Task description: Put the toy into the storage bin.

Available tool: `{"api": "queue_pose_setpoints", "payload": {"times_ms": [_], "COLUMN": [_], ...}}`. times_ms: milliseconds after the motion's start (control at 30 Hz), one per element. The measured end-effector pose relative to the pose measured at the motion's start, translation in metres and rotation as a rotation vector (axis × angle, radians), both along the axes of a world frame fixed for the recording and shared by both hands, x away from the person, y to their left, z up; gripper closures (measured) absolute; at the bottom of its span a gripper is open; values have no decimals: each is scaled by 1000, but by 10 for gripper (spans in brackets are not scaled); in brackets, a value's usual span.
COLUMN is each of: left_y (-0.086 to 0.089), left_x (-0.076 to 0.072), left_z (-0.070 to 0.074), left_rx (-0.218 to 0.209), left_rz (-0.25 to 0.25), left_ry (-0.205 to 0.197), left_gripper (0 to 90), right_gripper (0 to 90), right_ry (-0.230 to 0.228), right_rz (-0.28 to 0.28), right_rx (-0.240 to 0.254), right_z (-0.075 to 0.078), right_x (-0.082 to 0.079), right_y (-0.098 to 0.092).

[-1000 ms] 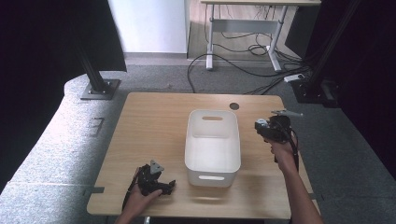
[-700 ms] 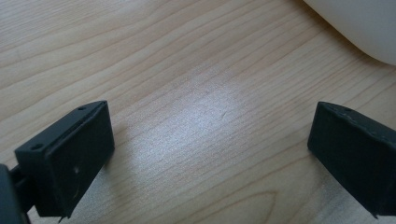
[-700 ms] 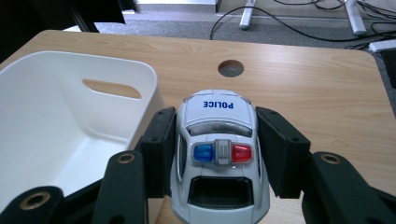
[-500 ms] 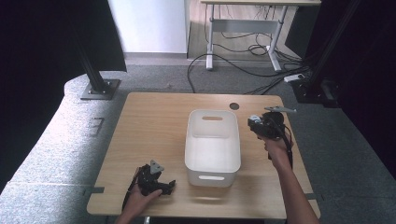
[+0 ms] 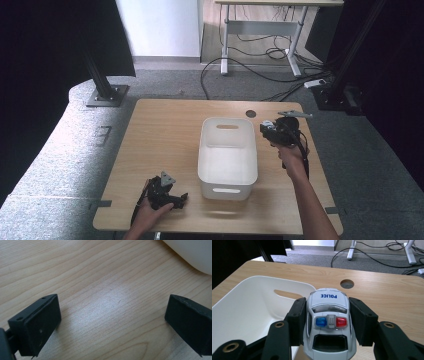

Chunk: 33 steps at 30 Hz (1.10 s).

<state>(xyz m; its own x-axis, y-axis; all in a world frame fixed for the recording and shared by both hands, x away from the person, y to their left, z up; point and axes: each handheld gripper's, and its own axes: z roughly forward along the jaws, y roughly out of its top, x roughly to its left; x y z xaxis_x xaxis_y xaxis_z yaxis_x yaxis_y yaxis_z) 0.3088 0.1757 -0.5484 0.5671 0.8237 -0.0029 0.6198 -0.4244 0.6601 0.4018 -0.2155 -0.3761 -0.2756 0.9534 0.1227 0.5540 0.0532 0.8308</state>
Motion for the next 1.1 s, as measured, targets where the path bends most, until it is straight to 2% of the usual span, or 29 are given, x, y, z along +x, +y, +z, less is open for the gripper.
{"api": "queue_pose_setpoints", "payload": {"times_ms": [1100], "left_y": [0], "left_x": [0], "left_z": [0], "left_rx": [0], "left_rz": [0], "left_ry": [0], "left_gripper": [4], "right_gripper": [500], "right_ry": [-4], "right_rz": [43], "right_rx": [-6], "right_z": [6], "right_x": [4], "right_y": [34]}}
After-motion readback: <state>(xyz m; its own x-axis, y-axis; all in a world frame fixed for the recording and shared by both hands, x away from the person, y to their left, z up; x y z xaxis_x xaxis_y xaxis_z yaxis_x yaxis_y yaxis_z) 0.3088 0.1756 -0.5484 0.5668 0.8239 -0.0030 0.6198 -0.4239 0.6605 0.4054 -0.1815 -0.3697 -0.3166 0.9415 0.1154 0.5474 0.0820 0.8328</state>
